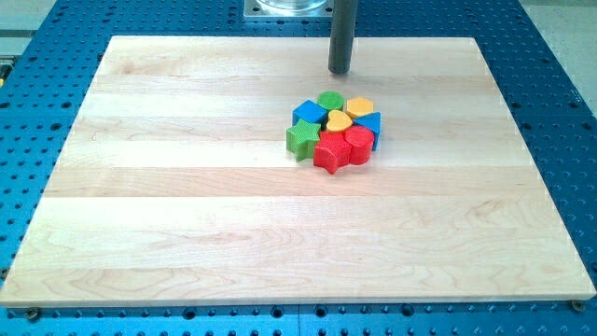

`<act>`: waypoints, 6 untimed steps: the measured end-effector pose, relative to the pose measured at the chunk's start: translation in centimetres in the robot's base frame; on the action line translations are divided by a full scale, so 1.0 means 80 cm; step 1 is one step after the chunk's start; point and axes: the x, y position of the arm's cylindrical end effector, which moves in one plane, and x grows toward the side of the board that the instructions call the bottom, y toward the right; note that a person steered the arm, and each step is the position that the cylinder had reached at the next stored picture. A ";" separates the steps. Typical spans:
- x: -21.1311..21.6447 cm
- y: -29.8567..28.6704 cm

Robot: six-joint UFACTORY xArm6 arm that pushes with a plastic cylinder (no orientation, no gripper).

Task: Place your arm right to the blue triangle

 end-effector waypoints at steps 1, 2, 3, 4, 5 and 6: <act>0.000 0.000; 0.000 0.000; -0.012 0.000; -0.028 0.020; 0.002 0.066; 0.075 0.103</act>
